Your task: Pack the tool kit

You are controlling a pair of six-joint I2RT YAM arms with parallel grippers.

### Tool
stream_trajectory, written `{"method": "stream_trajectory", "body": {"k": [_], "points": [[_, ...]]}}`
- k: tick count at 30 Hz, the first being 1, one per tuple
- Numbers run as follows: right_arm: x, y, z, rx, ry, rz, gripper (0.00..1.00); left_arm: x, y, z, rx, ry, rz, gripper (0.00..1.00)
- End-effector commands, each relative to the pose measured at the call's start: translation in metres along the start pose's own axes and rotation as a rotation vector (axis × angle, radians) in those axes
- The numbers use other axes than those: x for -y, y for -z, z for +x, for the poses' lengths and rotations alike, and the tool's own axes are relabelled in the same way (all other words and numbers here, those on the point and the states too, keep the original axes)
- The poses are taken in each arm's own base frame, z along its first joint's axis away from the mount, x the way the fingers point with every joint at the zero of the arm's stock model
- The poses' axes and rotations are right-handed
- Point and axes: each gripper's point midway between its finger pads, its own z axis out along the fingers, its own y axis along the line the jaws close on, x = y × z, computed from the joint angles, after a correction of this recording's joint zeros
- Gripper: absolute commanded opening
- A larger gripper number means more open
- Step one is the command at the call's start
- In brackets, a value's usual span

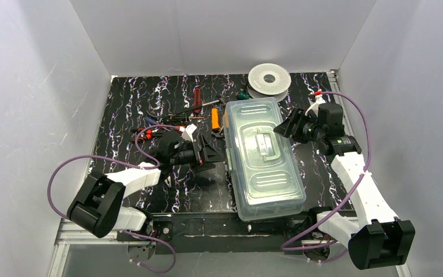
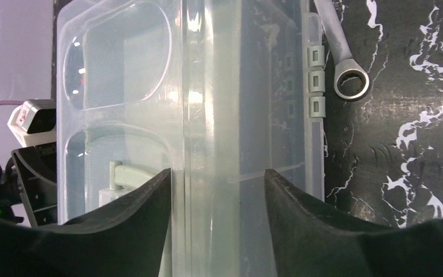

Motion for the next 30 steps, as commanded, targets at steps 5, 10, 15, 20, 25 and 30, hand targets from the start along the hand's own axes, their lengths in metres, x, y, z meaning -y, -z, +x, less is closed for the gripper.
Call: {"method": "stream_trajectory", "body": {"k": [5, 10, 15, 20, 25, 30], "points": [[0.017, -0.03, 0.08, -0.306, -0.262, -0.069, 0.45, 0.021, -0.006, -0.01, 0.064, 0.022, 0.154, 0.98], [0.017, -0.054, 0.076, -0.312, -0.368, -0.108, 0.37, 0.023, -0.021, -0.015, 0.085, 0.085, 0.204, 0.98], [0.029, -0.064, 0.072, -0.307, -0.411, -0.077, 0.34, 0.023, -0.04, -0.019, 0.086, 0.112, 0.223, 0.97], [0.032, -0.067, 0.077, -0.325, -0.419, -0.078, 0.34, 0.036, -0.054, -0.024, 0.091, 0.111, 0.27, 0.89], [0.032, -0.066, 0.079, -0.328, -0.43, -0.084, 0.34, 0.06, -0.066, -0.031, 0.13, 0.151, 0.38, 0.63], [0.031, -0.061, 0.078, -0.324, -0.427, -0.082, 0.35, 0.08, -0.072, -0.045, 0.161, 0.164, 0.447, 0.53]]}}
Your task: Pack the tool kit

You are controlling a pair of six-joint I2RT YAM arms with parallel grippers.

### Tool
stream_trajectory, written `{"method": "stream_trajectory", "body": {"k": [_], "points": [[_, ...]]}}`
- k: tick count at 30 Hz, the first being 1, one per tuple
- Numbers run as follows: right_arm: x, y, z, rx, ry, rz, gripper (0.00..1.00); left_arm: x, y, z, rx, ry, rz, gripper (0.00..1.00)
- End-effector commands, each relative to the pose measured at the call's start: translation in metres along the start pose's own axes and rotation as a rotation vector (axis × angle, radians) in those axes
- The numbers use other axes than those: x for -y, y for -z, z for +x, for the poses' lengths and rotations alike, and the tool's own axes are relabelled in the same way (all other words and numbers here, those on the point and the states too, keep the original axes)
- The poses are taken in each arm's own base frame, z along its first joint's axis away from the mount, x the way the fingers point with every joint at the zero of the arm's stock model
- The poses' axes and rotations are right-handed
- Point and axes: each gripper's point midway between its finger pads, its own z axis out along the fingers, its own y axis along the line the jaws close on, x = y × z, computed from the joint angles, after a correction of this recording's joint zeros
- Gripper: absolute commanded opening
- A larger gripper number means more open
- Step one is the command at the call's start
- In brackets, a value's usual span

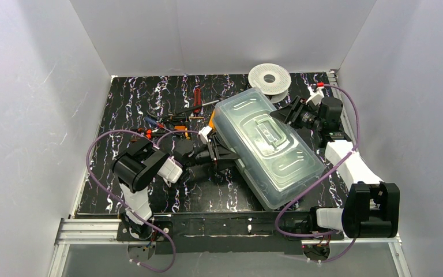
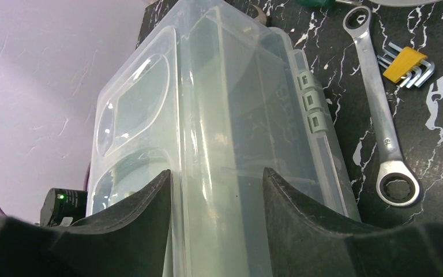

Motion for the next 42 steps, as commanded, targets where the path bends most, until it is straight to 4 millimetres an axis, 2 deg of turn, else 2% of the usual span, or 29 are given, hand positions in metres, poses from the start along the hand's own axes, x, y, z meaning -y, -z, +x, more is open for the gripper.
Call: {"method": "stream_trajectory", "body": {"k": [1, 4, 7, 11, 13, 15, 20, 22, 25, 31, 37, 42], "points": [[0.043, 0.02, 0.116, -0.366, -0.395, 0.229, 0.35, 0.053, -0.024, -0.043, 0.17, -0.047, 0.155, 0.51], [0.043, 0.024, 0.112, -0.352, -0.384, 0.24, 0.35, 0.074, -0.024, -0.047, 0.179, -0.081, 0.186, 0.41], [0.045, 0.03, 0.104, -0.331, -0.347, 0.27, 0.4, 0.083, -0.021, -0.046, 0.17, -0.124, 0.145, 0.23], [0.045, 0.045, 0.09, -0.297, -0.251, 0.334, 0.58, 0.069, -0.008, -0.051, 0.175, -0.132, 0.008, 0.14], [0.039, 0.055, 0.088, -0.293, -0.214, 0.337, 0.71, 0.067, 0.0, -0.06, 0.183, -0.124, -0.004, 0.08], [0.033, 0.064, 0.086, -0.263, -0.182, 0.341, 0.76, 0.065, 0.005, -0.069, 0.194, -0.106, 0.005, 0.0], [0.035, 0.089, 0.087, -0.237, -0.095, 0.409, 0.83, 0.073, 0.002, -0.081, 0.175, -0.1, 0.047, 0.0], [0.034, 0.102, 0.096, -0.272, -0.05, 0.417, 0.84, 0.073, 0.001, -0.082, 0.15, -0.124, 0.008, 0.0], [0.032, 0.104, 0.103, -0.301, -0.049, 0.395, 0.84, 0.073, 0.001, -0.08, 0.123, -0.158, -0.053, 0.0], [0.036, 0.104, 0.109, -0.323, -0.056, 0.4, 0.76, 0.071, 0.01, -0.077, 0.096, -0.234, -0.183, 0.0], [0.047, 0.099, 0.112, -0.33, -0.082, 0.435, 0.6, 0.071, 0.029, -0.083, 0.085, -0.362, -0.407, 0.0], [0.05, 0.093, 0.115, -0.342, -0.104, 0.432, 0.58, 0.058, 0.041, -0.084, 0.098, -0.376, -0.511, 0.0]]}}
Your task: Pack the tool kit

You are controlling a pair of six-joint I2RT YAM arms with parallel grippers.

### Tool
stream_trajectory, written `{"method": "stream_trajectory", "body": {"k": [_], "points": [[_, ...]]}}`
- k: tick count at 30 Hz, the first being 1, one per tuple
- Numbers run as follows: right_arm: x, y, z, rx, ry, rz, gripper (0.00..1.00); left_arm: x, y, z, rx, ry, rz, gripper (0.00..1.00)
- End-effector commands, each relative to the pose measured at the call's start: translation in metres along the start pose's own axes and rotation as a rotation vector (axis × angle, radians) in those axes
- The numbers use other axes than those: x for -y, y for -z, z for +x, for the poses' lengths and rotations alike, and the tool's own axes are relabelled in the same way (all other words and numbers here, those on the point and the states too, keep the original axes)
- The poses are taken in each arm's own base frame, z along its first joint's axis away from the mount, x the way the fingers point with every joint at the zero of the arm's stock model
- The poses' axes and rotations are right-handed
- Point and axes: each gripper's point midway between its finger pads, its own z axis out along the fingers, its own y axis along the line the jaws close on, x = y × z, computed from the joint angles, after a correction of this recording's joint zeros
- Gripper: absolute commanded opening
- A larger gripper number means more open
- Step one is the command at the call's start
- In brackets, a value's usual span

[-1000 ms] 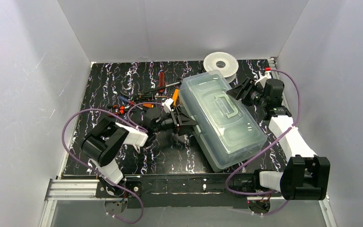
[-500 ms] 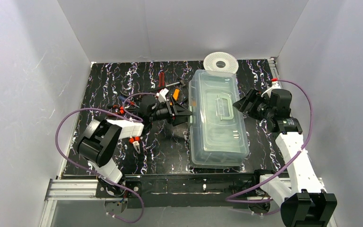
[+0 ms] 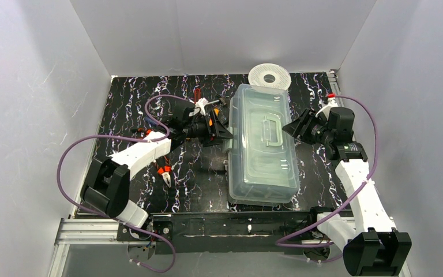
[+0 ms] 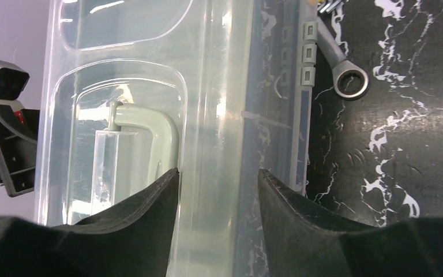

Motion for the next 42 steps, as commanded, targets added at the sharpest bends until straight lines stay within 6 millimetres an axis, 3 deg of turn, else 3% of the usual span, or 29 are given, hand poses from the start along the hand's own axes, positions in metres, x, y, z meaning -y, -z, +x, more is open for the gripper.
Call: {"method": "stream_trajectory", "body": {"k": [1, 4, 5, 7, 8, 9, 16, 19, 22, 25, 30, 35, 42], "points": [[0.041, 0.004, 0.096, -0.358, -0.094, 0.133, 0.58, 0.004, 0.024, -0.015, 0.076, -0.144, -0.074, 0.0], [0.04, 0.004, 0.093, -0.344, -0.093, 0.131, 0.59, -0.002, 0.029, -0.013, 0.085, -0.144, -0.101, 0.0], [0.039, 0.004, 0.092, -0.339, -0.092, 0.13, 0.6, -0.003, 0.031, -0.014, 0.091, -0.138, -0.102, 0.09], [0.038, 0.005, 0.089, -0.328, -0.088, 0.128, 0.63, -0.005, 0.036, -0.016, 0.105, -0.102, -0.091, 0.66], [0.037, 0.006, 0.088, -0.324, -0.085, 0.129, 0.66, -0.007, 0.038, -0.018, 0.114, -0.095, -0.089, 0.79], [0.037, 0.006, 0.086, -0.319, -0.084, 0.131, 0.68, -0.008, 0.041, -0.019, 0.123, -0.096, -0.089, 0.86], [0.034, 0.024, 0.06, -0.24, -0.005, 0.194, 0.69, -0.009, 0.066, -0.024, 0.18, -0.179, -0.166, 0.87], [0.027, 0.038, 0.045, -0.201, 0.068, 0.255, 0.7, 0.004, 0.08, -0.023, 0.185, -0.248, -0.173, 0.87], [0.006, 0.044, 0.036, -0.169, 0.103, 0.226, 0.7, 0.026, 0.088, -0.018, 0.181, -0.318, -0.153, 0.88], [-0.011, 0.045, 0.033, -0.159, 0.113, 0.202, 0.7, 0.047, 0.084, -0.008, 0.15, -0.339, -0.095, 0.97], [-0.024, 0.042, 0.032, -0.175, 0.174, 0.239, 0.69, 0.07, 0.067, 0.008, 0.104, -0.363, -0.034, 0.98], [-0.031, 0.04, 0.032, -0.193, 0.231, 0.295, 0.7, 0.067, 0.057, 0.011, 0.077, -0.352, -0.033, 0.98], [-0.058, 0.046, 0.021, -0.138, 0.226, 0.22, 0.75, 0.06, 0.046, 0.015, 0.047, -0.341, -0.022, 0.98]]}}
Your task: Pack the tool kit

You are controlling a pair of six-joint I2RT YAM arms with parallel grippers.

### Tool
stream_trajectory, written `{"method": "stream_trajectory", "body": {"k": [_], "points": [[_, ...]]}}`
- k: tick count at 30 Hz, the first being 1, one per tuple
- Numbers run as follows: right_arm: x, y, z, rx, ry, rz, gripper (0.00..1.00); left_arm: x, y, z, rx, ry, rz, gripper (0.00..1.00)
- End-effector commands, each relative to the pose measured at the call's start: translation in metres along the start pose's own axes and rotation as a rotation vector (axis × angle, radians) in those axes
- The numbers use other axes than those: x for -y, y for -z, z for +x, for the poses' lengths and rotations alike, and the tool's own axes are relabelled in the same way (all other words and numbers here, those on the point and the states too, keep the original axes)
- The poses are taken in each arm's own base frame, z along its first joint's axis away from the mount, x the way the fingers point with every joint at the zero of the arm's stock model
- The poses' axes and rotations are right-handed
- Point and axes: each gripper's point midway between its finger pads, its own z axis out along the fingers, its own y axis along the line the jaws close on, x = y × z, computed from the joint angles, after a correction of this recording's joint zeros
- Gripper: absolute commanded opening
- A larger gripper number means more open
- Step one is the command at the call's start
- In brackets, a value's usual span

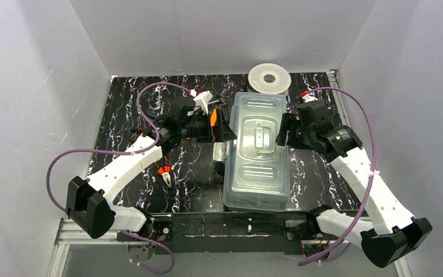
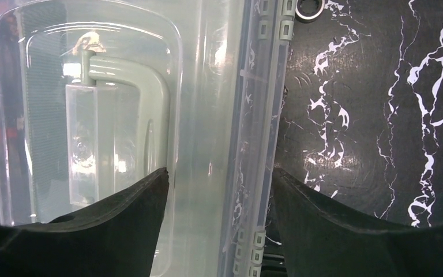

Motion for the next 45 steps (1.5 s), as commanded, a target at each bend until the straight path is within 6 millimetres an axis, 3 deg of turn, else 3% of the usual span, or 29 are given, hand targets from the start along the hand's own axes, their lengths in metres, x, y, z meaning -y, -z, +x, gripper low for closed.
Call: {"method": "stream_trajectory", "body": {"k": [1, 7, 10, 17, 20, 24, 29, 35, 39, 45], "points": [[-0.022, 0.018, -0.014, 0.044, -0.022, -0.082, 0.76, 0.007, -0.003, -0.001, -0.01, -0.006, 0.038, 0.98], [-0.043, 0.023, -0.018, 0.054, -0.038, -0.191, 0.8, 0.01, -0.005, -0.004, -0.007, -0.007, 0.058, 0.98], [-0.034, 0.012, -0.012, 0.019, -0.05, -0.132, 0.81, 0.005, 0.008, -0.013, 0.02, -0.046, 0.01, 0.98], [-0.009, -0.019, 0.016, -0.109, 0.006, 0.04, 0.83, -0.038, 0.058, -0.031, 0.165, -0.08, -0.199, 0.98], [0.004, -0.025, 0.022, -0.115, 0.026, 0.105, 0.84, -0.063, 0.073, -0.027, 0.233, -0.061, -0.308, 0.98], [0.011, -0.033, 0.027, -0.106, 0.046, 0.124, 0.76, -0.081, 0.084, -0.022, 0.302, -0.038, -0.374, 0.98], [-0.003, -0.047, 0.037, -0.145, 0.033, 0.026, 0.54, -0.087, 0.079, -0.02, 0.28, -0.041, -0.392, 0.98], [-0.02, -0.06, 0.042, -0.161, -0.071, -0.167, 0.51, -0.088, 0.065, -0.02, 0.243, -0.016, -0.38, 0.98], [-0.038, -0.057, 0.03, -0.11, -0.169, -0.33, 0.49, -0.088, 0.058, -0.017, 0.235, -0.032, -0.35, 0.98], [-0.034, -0.058, 0.027, -0.114, -0.315, -0.443, 0.45, -0.08, 0.048, -0.016, 0.231, -0.025, -0.279, 0.98]]}}
